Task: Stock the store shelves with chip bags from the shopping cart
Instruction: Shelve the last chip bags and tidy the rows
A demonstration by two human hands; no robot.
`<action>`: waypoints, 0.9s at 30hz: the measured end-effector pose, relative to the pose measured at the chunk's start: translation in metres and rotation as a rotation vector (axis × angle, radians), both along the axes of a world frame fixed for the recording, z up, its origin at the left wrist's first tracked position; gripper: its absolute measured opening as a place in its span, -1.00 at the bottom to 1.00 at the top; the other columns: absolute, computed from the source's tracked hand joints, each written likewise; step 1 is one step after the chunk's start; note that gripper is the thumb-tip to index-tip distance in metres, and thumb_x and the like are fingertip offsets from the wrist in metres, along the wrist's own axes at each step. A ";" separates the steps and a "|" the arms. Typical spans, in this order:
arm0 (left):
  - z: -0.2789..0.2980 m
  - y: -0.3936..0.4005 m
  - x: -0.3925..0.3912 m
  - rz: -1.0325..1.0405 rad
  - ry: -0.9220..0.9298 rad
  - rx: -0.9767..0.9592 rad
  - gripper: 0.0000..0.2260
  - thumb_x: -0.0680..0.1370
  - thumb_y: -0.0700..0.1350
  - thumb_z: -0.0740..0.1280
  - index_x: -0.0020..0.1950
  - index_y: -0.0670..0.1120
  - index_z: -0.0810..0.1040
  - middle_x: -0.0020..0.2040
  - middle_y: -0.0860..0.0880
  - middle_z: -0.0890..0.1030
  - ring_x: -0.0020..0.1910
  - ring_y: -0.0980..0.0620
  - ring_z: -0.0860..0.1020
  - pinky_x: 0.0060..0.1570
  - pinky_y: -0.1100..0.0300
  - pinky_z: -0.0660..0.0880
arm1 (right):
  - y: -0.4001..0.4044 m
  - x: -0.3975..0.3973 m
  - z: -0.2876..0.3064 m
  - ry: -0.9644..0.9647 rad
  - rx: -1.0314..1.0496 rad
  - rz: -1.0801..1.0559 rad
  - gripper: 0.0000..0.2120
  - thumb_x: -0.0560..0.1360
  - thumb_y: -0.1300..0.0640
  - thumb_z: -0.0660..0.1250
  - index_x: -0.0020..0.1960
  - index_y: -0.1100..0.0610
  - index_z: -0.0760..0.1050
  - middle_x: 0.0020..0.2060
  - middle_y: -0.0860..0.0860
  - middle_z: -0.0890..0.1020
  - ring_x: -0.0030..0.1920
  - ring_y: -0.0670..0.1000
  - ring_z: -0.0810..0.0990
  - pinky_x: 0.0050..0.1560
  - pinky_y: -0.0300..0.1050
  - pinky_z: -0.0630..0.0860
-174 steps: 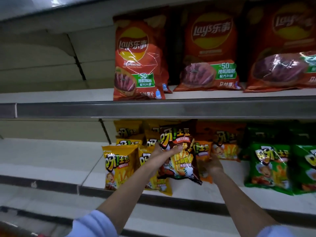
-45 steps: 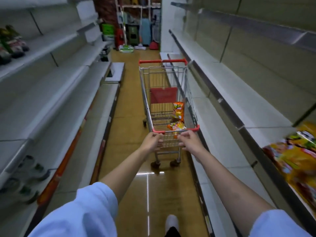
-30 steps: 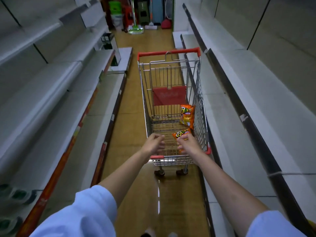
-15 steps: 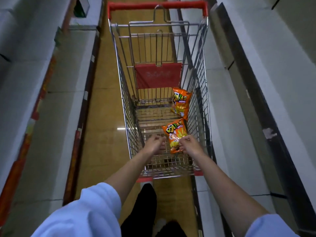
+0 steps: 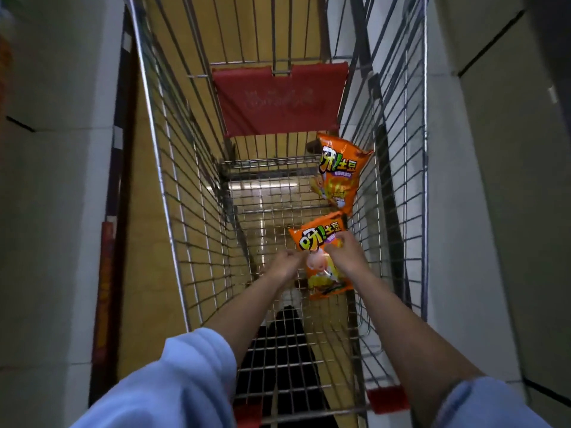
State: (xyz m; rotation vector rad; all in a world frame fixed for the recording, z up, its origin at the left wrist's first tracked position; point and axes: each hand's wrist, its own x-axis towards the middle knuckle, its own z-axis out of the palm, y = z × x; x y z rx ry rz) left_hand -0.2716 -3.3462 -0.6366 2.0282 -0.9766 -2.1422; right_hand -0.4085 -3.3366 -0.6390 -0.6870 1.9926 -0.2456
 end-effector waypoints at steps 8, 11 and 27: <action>-0.047 -0.022 -0.012 0.235 0.105 0.198 -0.66 0.43 0.09 0.45 0.02 -0.15 0.60 -0.14 -0.11 0.65 -0.21 -0.03 0.60 0.00 0.04 0.56 | -0.014 -0.006 -0.048 -0.030 0.133 -0.059 -0.24 0.45 -0.05 0.43 0.51 0.07 0.12 0.39 0.13 0.39 0.37 0.20 0.38 0.36 0.11 0.33; -0.047 -0.029 -0.008 0.359 0.135 0.236 -0.72 0.43 -0.05 0.49 0.04 -0.17 0.60 -0.15 -0.14 0.69 -0.30 -0.03 0.66 -0.36 0.16 0.58 | -0.028 -0.006 -0.053 -0.063 0.182 -0.003 -0.19 0.44 -0.20 0.37 0.53 0.04 0.08 0.42 0.10 0.39 0.37 0.20 0.40 0.36 0.12 0.34; -0.023 -0.097 0.023 0.393 0.242 -0.029 -0.70 0.41 -0.25 0.49 0.07 -0.03 0.53 0.02 -0.09 0.68 -0.08 -0.04 0.67 -0.10 0.06 0.62 | -0.144 -0.027 -0.065 0.094 -0.064 -0.563 -0.05 0.36 -0.02 0.53 0.53 0.09 0.03 0.40 0.29 0.32 0.42 0.30 0.28 0.40 0.25 0.26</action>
